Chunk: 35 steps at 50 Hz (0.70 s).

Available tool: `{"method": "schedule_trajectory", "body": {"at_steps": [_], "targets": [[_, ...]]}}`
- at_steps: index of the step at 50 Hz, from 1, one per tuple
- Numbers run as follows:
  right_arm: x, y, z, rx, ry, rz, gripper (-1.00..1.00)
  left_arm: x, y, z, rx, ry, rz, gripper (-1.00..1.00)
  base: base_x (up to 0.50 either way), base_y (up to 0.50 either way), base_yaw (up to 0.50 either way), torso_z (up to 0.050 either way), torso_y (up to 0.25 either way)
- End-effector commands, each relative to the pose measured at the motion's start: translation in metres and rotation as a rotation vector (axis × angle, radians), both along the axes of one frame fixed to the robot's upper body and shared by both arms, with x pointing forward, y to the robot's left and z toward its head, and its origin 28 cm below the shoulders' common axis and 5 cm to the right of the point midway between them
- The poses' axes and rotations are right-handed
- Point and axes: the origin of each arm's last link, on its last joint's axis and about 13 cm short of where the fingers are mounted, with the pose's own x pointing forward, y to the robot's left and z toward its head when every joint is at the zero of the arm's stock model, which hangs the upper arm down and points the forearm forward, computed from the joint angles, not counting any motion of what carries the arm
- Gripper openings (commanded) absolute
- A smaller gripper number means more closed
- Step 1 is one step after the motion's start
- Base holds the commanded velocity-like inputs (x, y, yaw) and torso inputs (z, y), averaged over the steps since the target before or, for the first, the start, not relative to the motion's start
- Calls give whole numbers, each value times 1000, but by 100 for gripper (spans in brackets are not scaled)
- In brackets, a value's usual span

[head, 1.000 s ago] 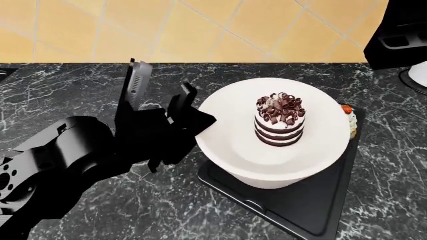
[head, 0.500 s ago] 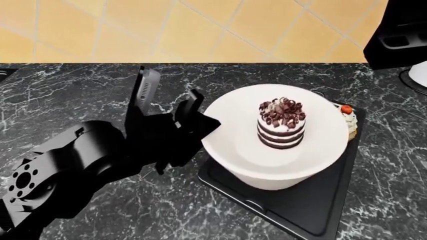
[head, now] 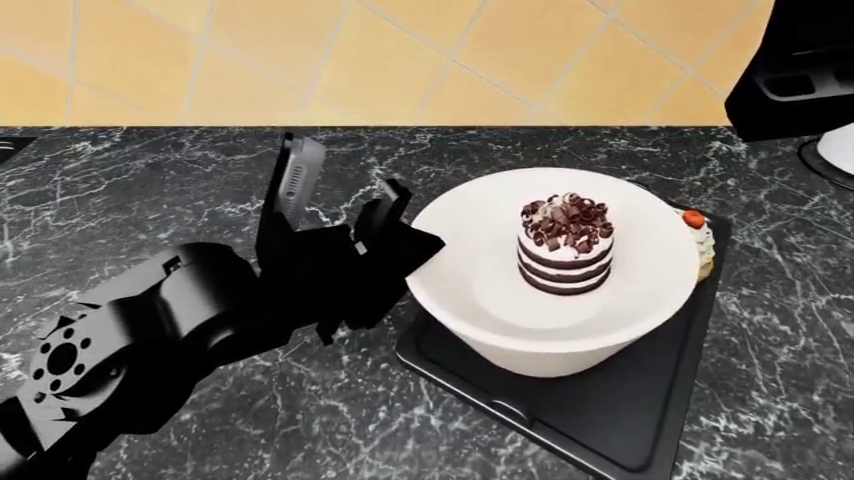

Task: Pick up the bowl with cake and place it on the tray. Pick up the cupcake and place it on the tray.

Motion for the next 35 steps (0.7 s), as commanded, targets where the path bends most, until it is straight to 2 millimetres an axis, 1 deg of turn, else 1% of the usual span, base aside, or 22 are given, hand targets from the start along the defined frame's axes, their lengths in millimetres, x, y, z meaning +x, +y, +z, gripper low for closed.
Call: {"method": "schedule_trajectory", "body": {"at_steps": [1,15,16,35], "targets": [[0,0,0,1,0,1,100,2,0,2,-27,-23,11,-100,0,0,-3,0,0],[0,0,1,2,-1,1,100,6,-1,-1,6,-6,39,-100,0,0,0,0,0],[0,0,1,2,-2,1,100,6,-1,-1,10,-6,39,100,0,0,0,0,0],[0,0,1,2,-4,0,100,5,-3,-3,47,-16,47,100,0,0,0,0,0]]}}
